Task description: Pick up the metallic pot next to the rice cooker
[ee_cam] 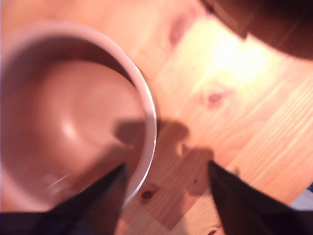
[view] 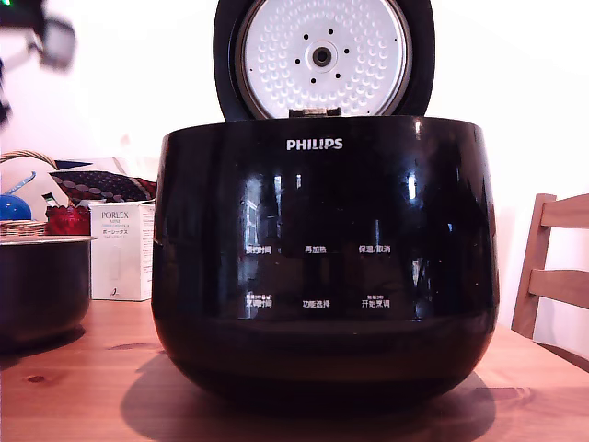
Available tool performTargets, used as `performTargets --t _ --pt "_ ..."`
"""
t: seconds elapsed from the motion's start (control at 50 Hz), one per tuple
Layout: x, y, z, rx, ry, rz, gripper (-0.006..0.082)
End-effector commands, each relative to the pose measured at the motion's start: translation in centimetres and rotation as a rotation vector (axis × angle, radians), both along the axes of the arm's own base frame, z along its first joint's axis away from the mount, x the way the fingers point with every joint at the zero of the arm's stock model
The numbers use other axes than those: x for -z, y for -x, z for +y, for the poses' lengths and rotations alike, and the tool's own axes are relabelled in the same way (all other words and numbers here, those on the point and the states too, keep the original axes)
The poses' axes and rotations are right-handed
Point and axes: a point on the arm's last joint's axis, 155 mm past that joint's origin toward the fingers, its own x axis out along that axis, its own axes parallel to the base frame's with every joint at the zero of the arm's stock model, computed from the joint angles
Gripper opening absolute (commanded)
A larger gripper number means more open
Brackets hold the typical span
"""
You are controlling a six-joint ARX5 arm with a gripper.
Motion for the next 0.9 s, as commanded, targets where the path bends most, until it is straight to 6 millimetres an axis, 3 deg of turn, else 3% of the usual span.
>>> performTargets --t 0.0,0.24,0.68,0.78,0.88 --pt "0.8 -0.5 0.5 -0.010 -0.008 0.019 0.0506" --pt "2.7 -2.3 1.6 -0.024 -0.019 0.023 0.0505" --pt "5.3 -2.7 2.0 -0.015 -0.027 0.086 0.0477" --pt "5.5 -2.7 2.0 -0.014 -0.027 0.087 0.0435" --pt "5.4 -2.9 2.0 -0.010 -0.032 0.079 0.0270"
